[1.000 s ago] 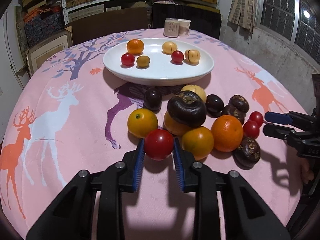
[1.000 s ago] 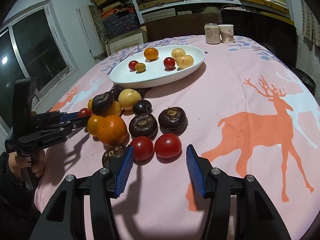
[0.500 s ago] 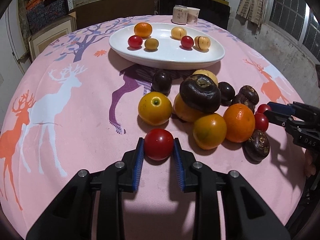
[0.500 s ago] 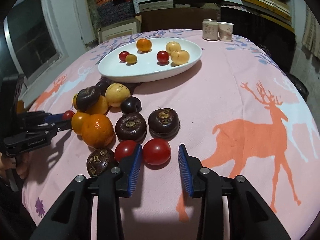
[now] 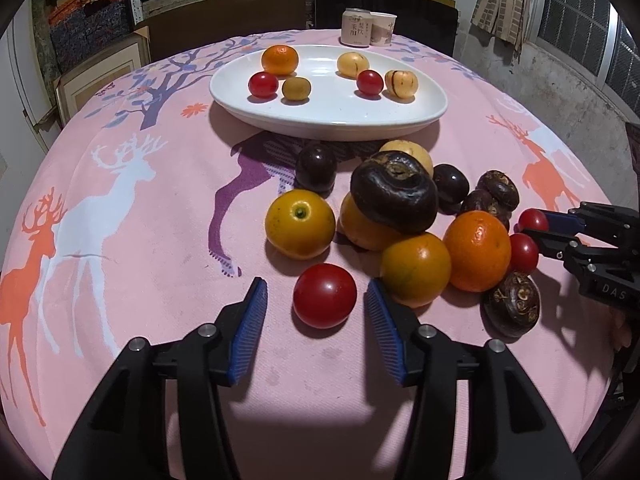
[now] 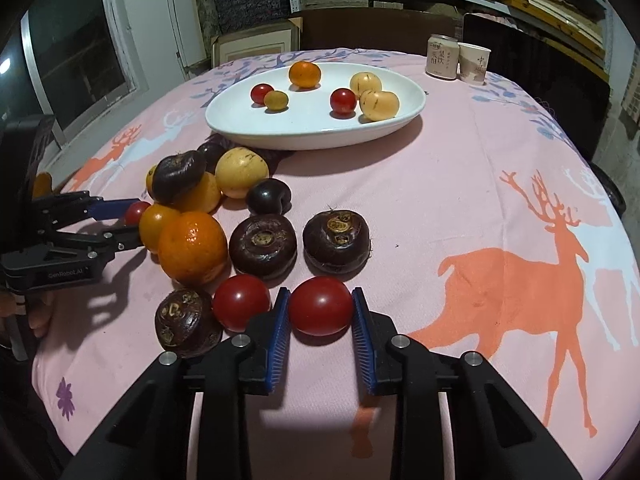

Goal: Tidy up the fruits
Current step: 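Grasp a red tomato with the left tool while the right tool grasps a small red tomato, then lift both held tomatoes from the cluster toward the white plate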

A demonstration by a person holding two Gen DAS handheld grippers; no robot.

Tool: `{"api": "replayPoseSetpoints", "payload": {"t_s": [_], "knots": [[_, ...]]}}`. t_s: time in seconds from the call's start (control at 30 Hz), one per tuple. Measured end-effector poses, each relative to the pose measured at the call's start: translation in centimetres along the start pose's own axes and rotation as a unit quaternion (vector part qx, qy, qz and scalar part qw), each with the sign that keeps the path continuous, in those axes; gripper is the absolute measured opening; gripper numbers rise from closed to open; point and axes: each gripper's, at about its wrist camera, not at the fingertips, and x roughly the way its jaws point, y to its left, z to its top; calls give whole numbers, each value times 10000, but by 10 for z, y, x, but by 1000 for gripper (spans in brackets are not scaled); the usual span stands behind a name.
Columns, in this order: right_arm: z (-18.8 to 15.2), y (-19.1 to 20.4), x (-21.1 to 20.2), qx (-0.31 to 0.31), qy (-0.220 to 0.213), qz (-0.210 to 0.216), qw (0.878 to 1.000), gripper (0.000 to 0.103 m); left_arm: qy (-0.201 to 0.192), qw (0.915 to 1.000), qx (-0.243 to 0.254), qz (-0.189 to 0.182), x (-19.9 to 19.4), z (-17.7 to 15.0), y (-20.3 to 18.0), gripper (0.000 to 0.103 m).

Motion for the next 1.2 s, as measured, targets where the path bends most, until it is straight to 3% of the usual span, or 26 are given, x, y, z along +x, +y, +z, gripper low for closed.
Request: {"api": "replayPoseSetpoints", "payload": {"t_s": [0.1,0.47,1.0,1.2], "knots": [[-3,-2,-2,80,-23,70,9999,31,-71,10000,-63,11,-3,0,2,36],[-8,1,-17,223,-199,179,9994,31,-297,9994,-93,172,-21,-6,-2,34],[4,4,-69,305,-784,399,9957,31,-1073,9940,18,204,-94,-7,-20,34],[1,3,-76,357,-836,508,9946,31,-1171,9930,-6,166,-108,-10,-23,34]]}}
